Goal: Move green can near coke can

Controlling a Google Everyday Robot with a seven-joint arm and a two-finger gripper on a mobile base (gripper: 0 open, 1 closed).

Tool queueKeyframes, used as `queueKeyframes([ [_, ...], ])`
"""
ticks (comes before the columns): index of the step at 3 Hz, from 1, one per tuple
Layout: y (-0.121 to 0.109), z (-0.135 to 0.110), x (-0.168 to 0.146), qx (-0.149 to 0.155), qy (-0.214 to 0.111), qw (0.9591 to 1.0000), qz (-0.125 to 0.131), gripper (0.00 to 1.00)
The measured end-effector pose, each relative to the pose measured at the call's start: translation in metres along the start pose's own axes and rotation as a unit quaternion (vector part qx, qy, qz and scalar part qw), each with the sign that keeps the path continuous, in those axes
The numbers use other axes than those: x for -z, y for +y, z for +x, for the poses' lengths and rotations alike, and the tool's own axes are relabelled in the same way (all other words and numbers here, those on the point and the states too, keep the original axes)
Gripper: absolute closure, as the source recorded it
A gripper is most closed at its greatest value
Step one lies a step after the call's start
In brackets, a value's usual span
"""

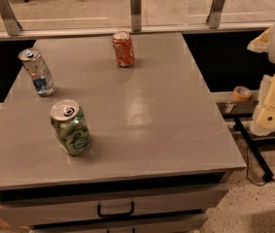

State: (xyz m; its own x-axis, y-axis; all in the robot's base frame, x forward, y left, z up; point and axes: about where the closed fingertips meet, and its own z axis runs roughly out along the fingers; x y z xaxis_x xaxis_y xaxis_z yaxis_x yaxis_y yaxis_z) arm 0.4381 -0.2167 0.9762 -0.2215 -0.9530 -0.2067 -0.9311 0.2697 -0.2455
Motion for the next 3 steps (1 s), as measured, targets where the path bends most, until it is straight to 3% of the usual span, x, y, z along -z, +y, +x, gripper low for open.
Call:
queueKeyframes([
  [1,0.000,0.000,0.000,0.000,0.000,1.0000,0.000,0.00],
  [2,0.003,-0.010,-0.004,0.010,-0.049,0.9988,0.000,0.00],
  [3,0.010,-0.024,-0.023,0.039,-0.145,0.9886,0.011,0.00],
])
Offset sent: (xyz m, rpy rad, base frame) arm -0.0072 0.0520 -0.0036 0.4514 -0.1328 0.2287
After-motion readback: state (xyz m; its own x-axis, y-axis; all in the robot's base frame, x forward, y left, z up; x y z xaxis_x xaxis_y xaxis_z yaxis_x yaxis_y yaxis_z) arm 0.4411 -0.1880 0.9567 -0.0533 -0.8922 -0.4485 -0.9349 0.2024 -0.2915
